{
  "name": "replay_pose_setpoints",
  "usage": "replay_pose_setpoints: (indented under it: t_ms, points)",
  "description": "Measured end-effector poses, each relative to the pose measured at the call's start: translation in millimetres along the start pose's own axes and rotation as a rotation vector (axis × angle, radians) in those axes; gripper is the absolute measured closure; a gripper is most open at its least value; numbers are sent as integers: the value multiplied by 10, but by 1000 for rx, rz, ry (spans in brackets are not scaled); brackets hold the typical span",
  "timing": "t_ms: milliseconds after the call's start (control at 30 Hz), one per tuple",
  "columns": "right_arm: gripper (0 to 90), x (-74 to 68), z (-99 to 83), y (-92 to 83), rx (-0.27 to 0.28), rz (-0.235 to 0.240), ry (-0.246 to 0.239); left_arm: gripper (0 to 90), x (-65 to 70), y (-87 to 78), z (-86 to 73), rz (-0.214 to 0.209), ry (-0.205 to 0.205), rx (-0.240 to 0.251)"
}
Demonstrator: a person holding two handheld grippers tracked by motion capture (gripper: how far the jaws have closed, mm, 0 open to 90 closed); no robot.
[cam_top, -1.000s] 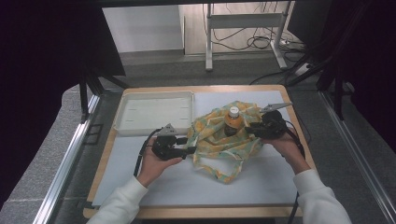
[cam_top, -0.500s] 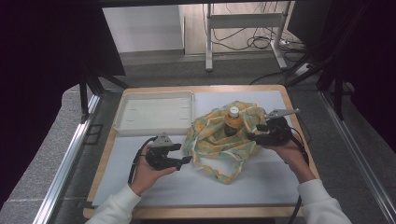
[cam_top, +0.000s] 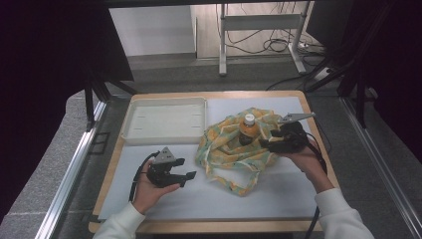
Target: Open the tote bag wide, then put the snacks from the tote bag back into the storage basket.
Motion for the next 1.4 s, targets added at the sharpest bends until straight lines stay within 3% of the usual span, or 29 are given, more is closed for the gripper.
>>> replay_pose_setpoints:
  t_ms: [600,1000,1133,1233,1300,1400]
  points:
    - [335,-86,289,61,-35,-17,-60,330,-36,-13,-29,17,2,-1]
    - [272,-141,402,341,-80,-34,-72,334,-47,-2,-42,16,7,-7]
    - [254,-90,405,470,-99,-57,-68,335,-57,3,-51,17,9,-11]
    - [245,-20,375,576,-116,-56,-40,337,-71,5,-56,17,7,-11]
    - [243,-13,364,643,-119,-31,-13,337,-79,1,-61,17,9,-15]
    - [251,-16,367,704,-122,-26,-24,340,-80,4,-63,15,10,-16]
Point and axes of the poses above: each handheld gripper's, and its own axes: y roughly forward along the jaws, z roughly out of its top, x roughly to its right, the point moved 10 cm from there along y, roughly forward along the jaws, and after that the axes turned 6 degrees about -y, right-handed, at the moved point
